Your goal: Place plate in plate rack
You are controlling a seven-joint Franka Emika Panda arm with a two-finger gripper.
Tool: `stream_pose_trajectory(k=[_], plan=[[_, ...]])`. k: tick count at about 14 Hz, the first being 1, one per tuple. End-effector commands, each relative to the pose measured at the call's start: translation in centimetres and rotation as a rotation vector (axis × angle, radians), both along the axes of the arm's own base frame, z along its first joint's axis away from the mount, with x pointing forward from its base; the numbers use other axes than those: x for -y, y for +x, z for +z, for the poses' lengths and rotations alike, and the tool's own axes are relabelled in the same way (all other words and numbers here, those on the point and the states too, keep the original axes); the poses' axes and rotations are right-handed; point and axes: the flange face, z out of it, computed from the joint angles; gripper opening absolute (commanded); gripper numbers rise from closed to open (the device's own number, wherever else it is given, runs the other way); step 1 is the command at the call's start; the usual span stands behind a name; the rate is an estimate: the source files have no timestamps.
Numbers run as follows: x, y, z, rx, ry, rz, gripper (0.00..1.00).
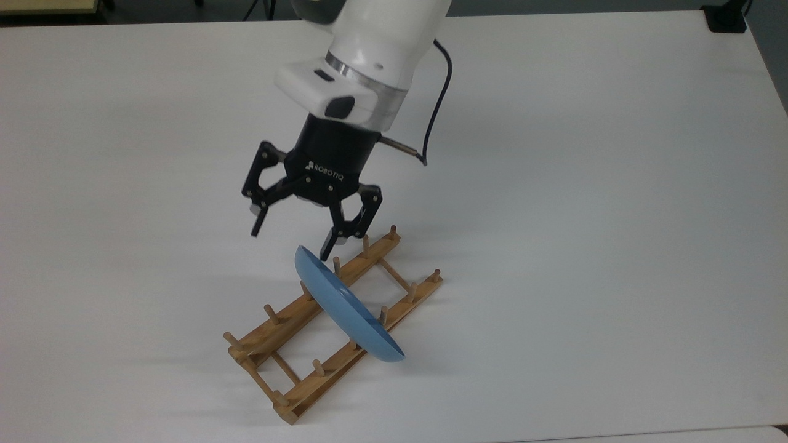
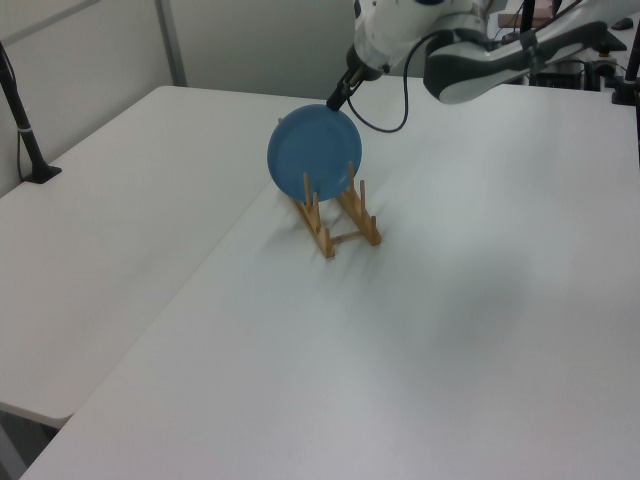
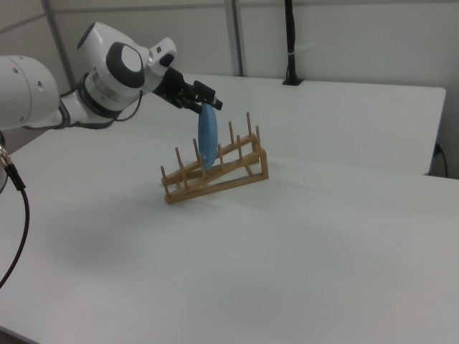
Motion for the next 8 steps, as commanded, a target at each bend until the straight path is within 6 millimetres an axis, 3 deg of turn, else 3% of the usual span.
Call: stream_pose_trajectory(k=[1,4,8], plan=[[-1.5,-2.2,3.0,-0.039,0.116,-0.081,1.0],[-1.6,-3.9,3.8,-0.142,0.235,-0.135,1.0],[-1.3,-7.0,5.4,-0.367,0.327,-0.056,1.0]])
